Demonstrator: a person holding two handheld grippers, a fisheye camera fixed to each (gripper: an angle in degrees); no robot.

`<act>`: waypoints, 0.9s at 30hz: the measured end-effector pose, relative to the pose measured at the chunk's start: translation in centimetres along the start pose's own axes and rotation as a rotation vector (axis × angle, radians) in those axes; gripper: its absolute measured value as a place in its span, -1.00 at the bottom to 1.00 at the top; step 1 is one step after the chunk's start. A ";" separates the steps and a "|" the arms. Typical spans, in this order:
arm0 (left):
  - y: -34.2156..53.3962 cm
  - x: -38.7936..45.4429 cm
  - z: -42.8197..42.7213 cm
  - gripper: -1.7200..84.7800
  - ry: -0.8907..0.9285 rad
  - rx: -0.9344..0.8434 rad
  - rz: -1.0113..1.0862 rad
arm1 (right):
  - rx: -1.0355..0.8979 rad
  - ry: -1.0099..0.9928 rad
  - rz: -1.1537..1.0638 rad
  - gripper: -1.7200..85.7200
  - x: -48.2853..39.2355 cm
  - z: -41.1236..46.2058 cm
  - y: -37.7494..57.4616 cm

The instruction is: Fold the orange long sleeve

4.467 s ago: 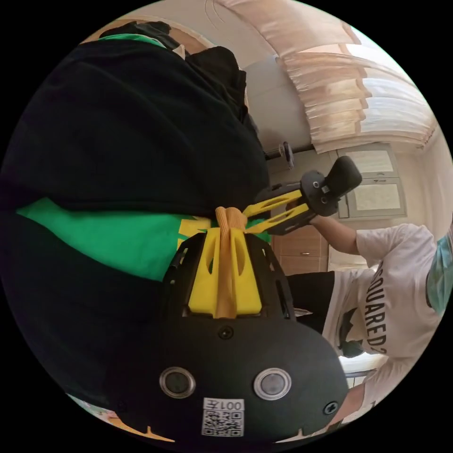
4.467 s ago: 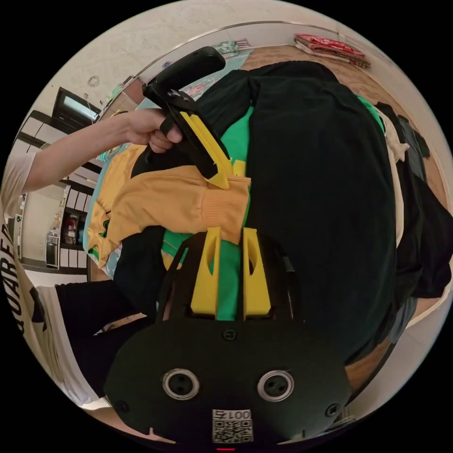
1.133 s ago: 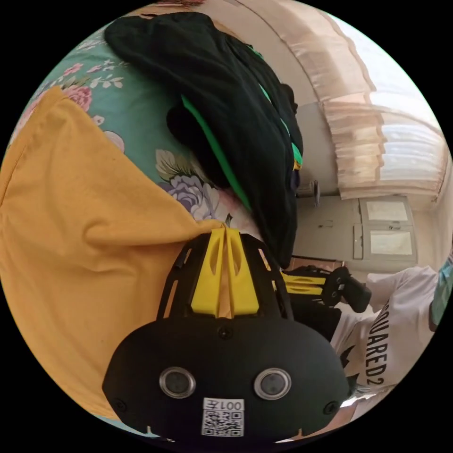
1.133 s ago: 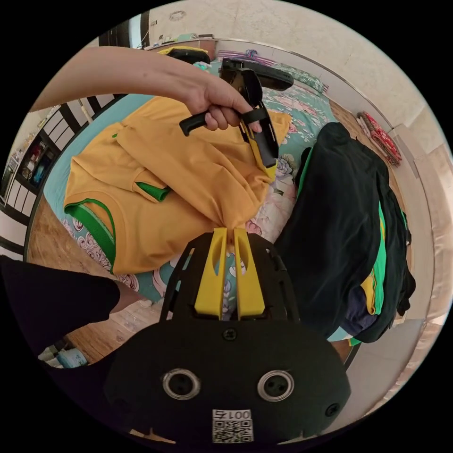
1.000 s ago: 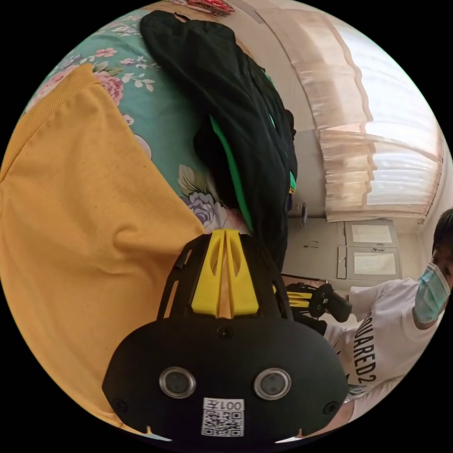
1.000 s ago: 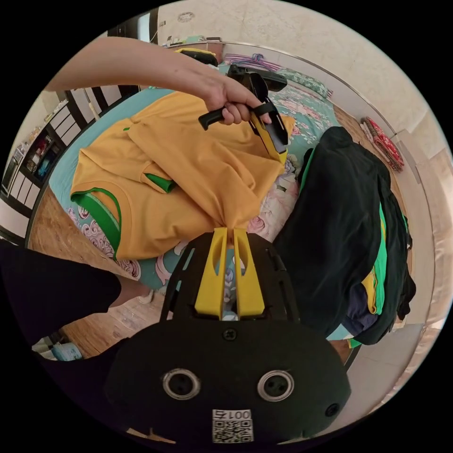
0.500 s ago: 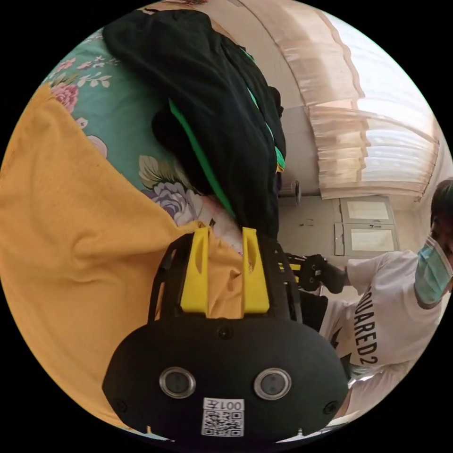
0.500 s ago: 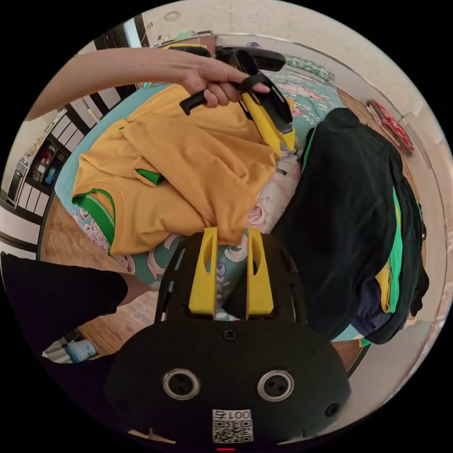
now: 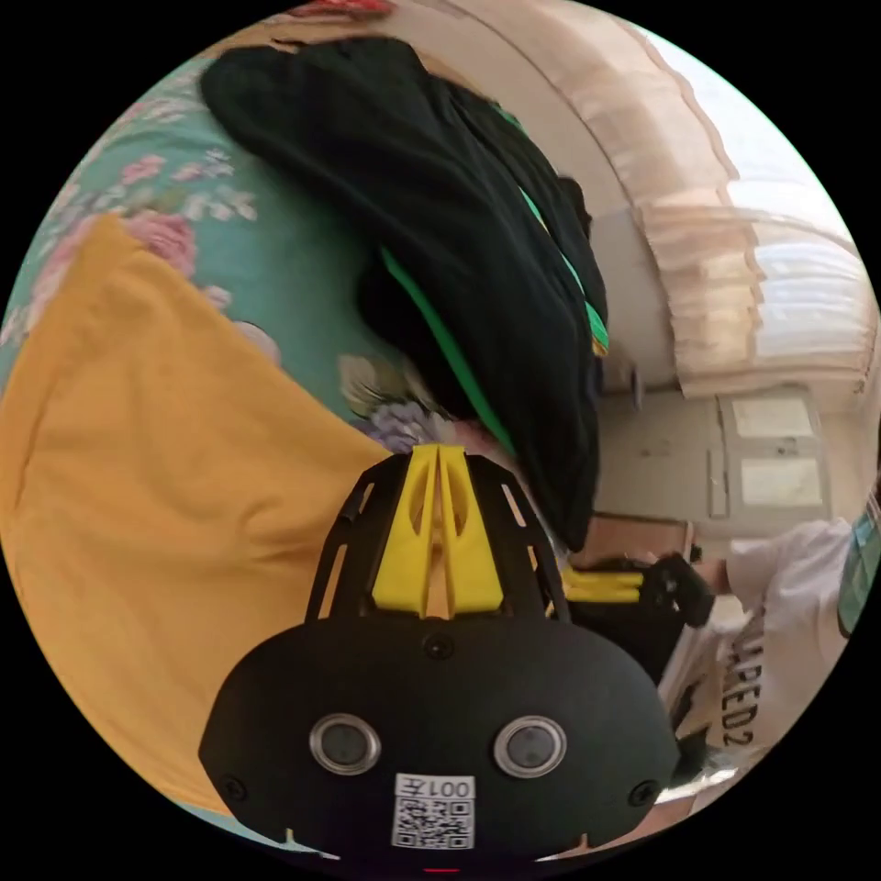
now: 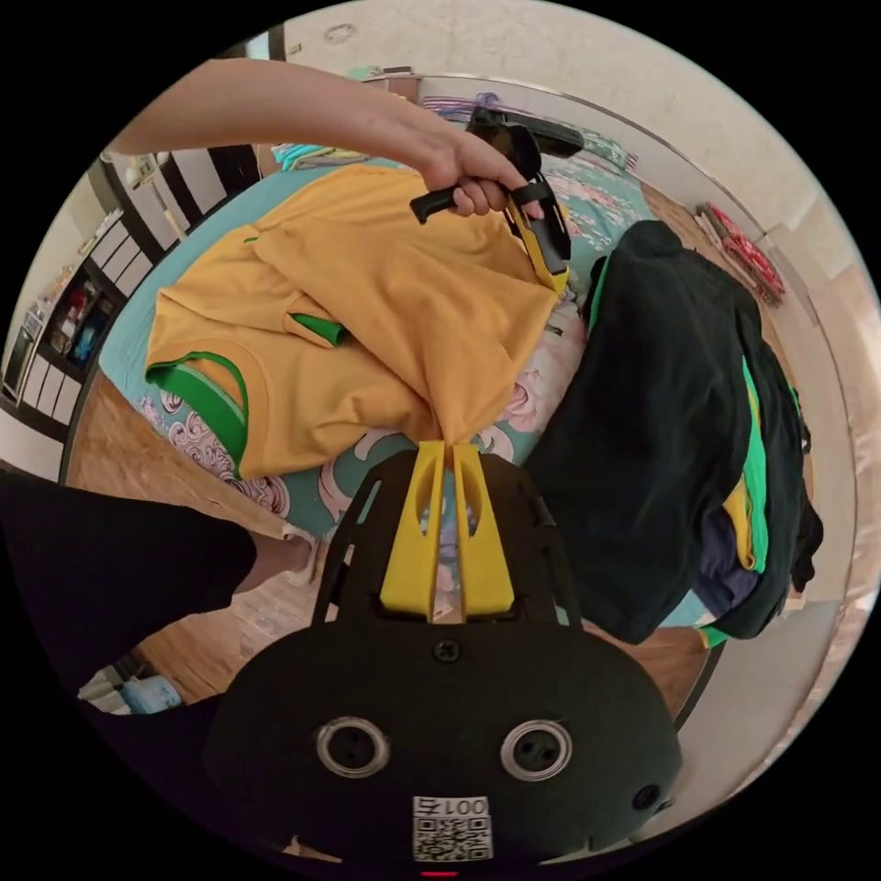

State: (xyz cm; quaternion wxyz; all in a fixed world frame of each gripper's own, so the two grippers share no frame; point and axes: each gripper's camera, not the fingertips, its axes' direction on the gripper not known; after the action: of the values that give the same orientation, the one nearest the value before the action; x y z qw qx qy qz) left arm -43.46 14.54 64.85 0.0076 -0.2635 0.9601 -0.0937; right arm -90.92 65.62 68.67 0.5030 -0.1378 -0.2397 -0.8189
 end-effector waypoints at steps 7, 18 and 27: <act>-1.5 -1.5 -2.6 -0.96 0.216 0.071 0.028 | -0.012 -0.043 0.063 -0.93 0.8 0.8 0.8; -0.5 3.4 3.0 -0.84 -0.024 -0.245 0.176 | -0.013 -0.013 -0.004 -0.91 2.2 2.1 0.5; -1.2 4.6 3.7 -0.95 -0.087 -0.300 0.219 | -0.009 0.032 0.010 -0.81 2.7 2.5 1.0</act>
State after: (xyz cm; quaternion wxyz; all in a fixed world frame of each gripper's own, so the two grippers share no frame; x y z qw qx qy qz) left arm -46.56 10.58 61.64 0.0198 -0.1592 0.9850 0.0635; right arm -91.32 64.52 72.30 0.5101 -0.1280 -0.2271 -0.8197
